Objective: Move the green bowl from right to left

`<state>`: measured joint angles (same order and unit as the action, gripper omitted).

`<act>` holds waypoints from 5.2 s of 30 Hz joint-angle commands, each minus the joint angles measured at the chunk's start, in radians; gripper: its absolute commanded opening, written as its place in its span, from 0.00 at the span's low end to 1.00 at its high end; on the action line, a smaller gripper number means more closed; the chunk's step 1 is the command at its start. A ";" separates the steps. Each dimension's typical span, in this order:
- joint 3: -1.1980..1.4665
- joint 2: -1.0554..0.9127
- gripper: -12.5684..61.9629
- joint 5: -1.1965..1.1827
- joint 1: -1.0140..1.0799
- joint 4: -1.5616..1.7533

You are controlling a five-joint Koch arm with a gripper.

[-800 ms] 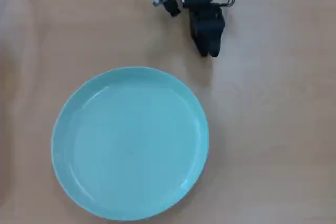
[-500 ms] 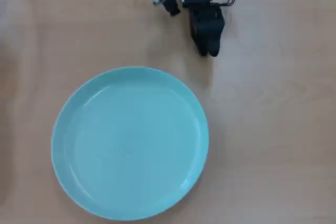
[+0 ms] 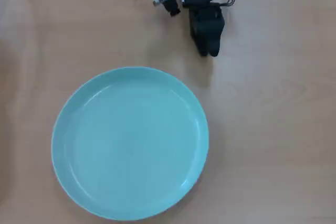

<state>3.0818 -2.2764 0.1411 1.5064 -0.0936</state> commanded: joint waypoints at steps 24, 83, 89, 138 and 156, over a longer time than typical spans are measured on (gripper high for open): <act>-0.314 -0.094 0.75 -0.003 -0.009 -0.423; -1.534 0.267 0.75 -0.388 0.193 -1.433; -1.606 0.407 0.75 -0.482 0.221 -1.433; -1.347 0.859 0.74 -0.546 0.331 -0.931; -1.313 0.890 0.24 -0.541 0.357 -0.827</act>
<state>1.7840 -1.3867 -0.4004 1.8607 -0.9419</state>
